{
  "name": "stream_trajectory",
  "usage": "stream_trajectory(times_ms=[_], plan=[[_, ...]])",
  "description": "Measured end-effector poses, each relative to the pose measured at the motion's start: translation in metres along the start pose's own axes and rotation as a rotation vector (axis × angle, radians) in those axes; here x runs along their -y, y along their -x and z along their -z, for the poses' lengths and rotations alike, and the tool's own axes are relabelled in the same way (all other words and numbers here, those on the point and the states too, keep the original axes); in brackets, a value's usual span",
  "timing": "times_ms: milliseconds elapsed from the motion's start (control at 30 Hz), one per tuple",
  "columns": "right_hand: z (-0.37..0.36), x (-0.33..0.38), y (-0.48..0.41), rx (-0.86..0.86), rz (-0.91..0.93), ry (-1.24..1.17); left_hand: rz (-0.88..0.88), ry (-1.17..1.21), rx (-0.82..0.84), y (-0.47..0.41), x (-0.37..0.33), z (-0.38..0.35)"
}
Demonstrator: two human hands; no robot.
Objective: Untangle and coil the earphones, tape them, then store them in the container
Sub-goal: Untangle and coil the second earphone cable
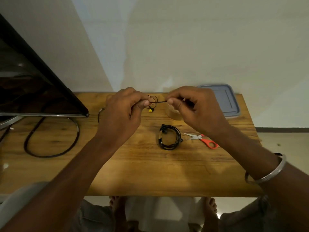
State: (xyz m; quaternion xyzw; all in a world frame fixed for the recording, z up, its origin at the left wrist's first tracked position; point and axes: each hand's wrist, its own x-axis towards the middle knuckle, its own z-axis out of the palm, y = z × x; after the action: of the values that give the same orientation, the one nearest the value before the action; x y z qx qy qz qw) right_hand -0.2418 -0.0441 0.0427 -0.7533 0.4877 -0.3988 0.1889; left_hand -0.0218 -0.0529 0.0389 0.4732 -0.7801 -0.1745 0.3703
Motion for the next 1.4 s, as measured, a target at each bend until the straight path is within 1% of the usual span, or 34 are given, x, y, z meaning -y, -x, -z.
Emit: stream_trajectory(times_ms=[33, 67, 100, 167, 200, 233, 267, 333, 400, 433, 500, 567, 633, 700, 867, 967, 1000, 1067, 1167, 1200, 1233, 1267, 1300, 1333, 1400], plan=[[0.002, -0.002, -0.001, -0.056, -0.012, 0.02, 0.014, -0.007, -0.007, 0.0, 0.0, 0.0], [0.002, -0.004, 0.0, -0.121, -0.088, -0.007, 0.034, -0.004, -0.028, -0.001, 0.001, 0.001], [0.001, -0.006, 0.001, -0.186, -0.229, -0.087, 0.051, -0.001, -0.058, -0.001, 0.002, 0.002], [-0.004, -0.004, 0.003, -0.255, -0.625, -0.409, 0.082, 0.002, -0.12, -0.002, 0.003, 0.004], [-0.008, -0.002, 0.005, -0.244, -0.768, -0.521, 0.103, 0.019, -0.134, -0.003, 0.003, 0.005], [-0.013, 0.0, 0.008, -0.201, -0.812, -0.535, 0.122, 0.043, -0.129, -0.003, 0.003, 0.005], [-0.017, 0.001, 0.011, -0.148, -0.754, -0.47, 0.135, 0.058, -0.105, -0.003, 0.002, 0.004], [-0.023, 0.008, 0.014, -0.052, -0.517, -0.339, 0.118, 0.067, -0.027, -0.002, -0.005, 0.001], [-0.027, 0.013, 0.015, 0.015, -0.307, -0.235, 0.04, 0.063, 0.043, -0.001, -0.01, -0.003], [-0.029, 0.014, 0.017, 0.01, -0.223, -0.142, -0.003, 0.052, 0.072, 0.0, -0.012, -0.004], [-0.031, 0.014, 0.019, -0.054, -0.142, -0.01, -0.043, 0.029, 0.089, 0.0, -0.011, -0.005], [-0.028, 0.011, 0.019, -0.061, -0.088, -0.002, -0.046, 0.026, 0.069, 0.0, -0.011, -0.004], [-0.028, 0.01, 0.019, -0.049, 0.018, 0.035, -0.053, 0.032, 0.079, 0.0, -0.013, -0.003], [-0.029, 0.011, 0.019, -0.104, 0.079, 0.04, -0.063, 0.024, 0.104, 0.001, -0.015, -0.005], [-0.025, 0.007, 0.014, -0.144, 0.133, 0.06, -0.053, 0.036, 0.091, 0.001, -0.013, -0.005], [-0.025, 0.009, 0.015, -0.175, 0.056, -0.015, -0.066, 0.038, 0.095, 0.0, -0.014, -0.003], [-0.025, 0.011, 0.015, -0.195, -0.004, -0.059, -0.053, 0.043, 0.088, 0.0, -0.012, -0.002], [-0.023, 0.013, 0.013, -0.266, -0.193, -0.2, -0.01, 0.061, 0.052, -0.002, -0.007, 0.001], [-0.016, 0.006, 0.008, -0.39, -0.591, -0.554, 0.066, 0.062, -0.039, -0.006, 0.001, 0.007], [-0.016, 0.004, 0.008, -0.394, -0.718, -0.654, 0.091, 0.061, -0.069, -0.007, 0.003, 0.008], [-0.017, 0.001, 0.008, -0.389, -0.792, -0.692, 0.11, 0.063, -0.091, -0.008, 0.005, 0.009], [-0.019, 0.002, 0.009, -0.382, -0.799, -0.641, 0.124, 0.069, -0.102, -0.008, 0.005, 0.008], [-0.021, 0.005, 0.012, -0.369, -0.734, -0.508, 0.126, 0.079, -0.097, -0.007, 0.004, 0.007], [-0.022, 0.01, 0.014, -0.347, -0.6, -0.35, 0.116, 0.092, -0.08, -0.007, 0.002, 0.006], [-0.025, 0.015, 0.017, -0.244, -0.232, -0.052, 0.065, 0.11, -0.021, -0.005, -0.006, 0.002]])
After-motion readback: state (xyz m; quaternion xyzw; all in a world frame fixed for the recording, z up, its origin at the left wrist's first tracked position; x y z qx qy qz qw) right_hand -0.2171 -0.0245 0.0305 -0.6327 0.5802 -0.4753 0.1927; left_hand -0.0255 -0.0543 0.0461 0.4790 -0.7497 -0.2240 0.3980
